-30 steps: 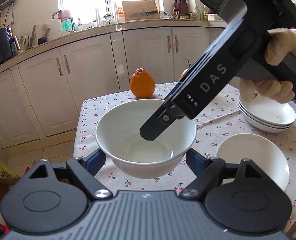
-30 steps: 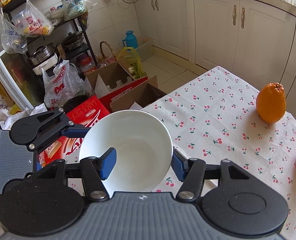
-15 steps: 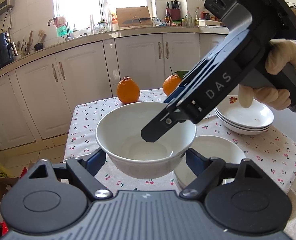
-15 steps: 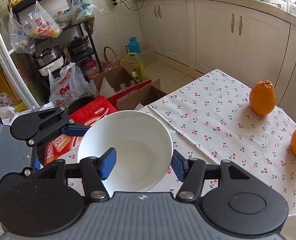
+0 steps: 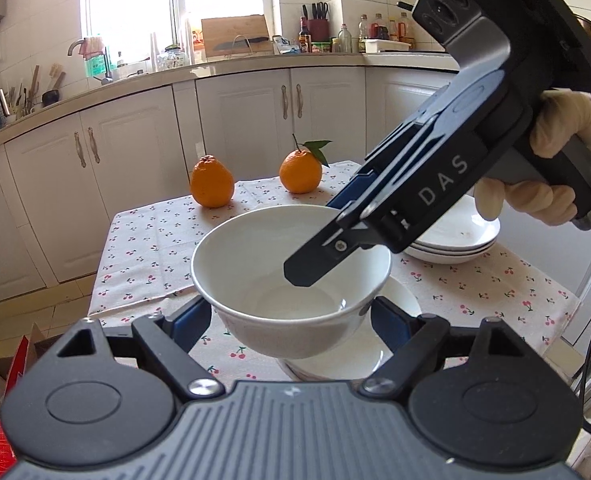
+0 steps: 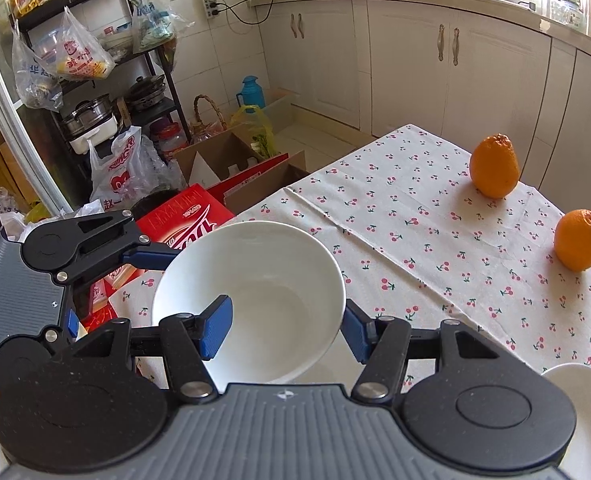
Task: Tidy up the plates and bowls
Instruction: 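Lift the last white bowl with the right tool and carry it over the nested bowls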
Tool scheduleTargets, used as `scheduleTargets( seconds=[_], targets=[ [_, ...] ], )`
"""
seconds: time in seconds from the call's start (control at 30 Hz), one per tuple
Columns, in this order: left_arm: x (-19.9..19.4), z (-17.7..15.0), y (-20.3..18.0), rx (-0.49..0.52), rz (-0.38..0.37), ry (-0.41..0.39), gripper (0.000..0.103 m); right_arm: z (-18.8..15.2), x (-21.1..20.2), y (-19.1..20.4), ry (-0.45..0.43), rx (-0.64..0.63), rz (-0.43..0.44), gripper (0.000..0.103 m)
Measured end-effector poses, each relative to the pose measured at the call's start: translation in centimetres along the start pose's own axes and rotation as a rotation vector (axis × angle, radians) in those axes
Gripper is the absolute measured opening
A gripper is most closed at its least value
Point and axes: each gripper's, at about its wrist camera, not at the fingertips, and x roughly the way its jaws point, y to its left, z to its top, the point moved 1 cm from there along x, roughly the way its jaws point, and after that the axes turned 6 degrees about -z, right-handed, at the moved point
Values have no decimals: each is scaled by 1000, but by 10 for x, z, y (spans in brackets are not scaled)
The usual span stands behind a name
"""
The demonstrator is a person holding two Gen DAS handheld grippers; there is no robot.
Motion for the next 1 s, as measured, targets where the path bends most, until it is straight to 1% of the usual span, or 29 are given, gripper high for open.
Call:
scheduleTargets(
  seconds=[0.2, 0.43, 0.77, 1.0],
  targets=[
    [5, -4, -12, 11, -34, 11, 86, -17, -8, -4, 4, 30, -20, 65],
    [16, -8, -16, 10, -63, 31, 86, -29, -8, -11, 15, 58, -33, 65],
    [24, -13, -17, 5, -75, 64, 86, -36, 0, -15, 31, 68, -36, 65],
    [25, -13, -18, 7, -80, 63, 87, -38, 3, -17, 37, 70, -46, 65]
  ],
)
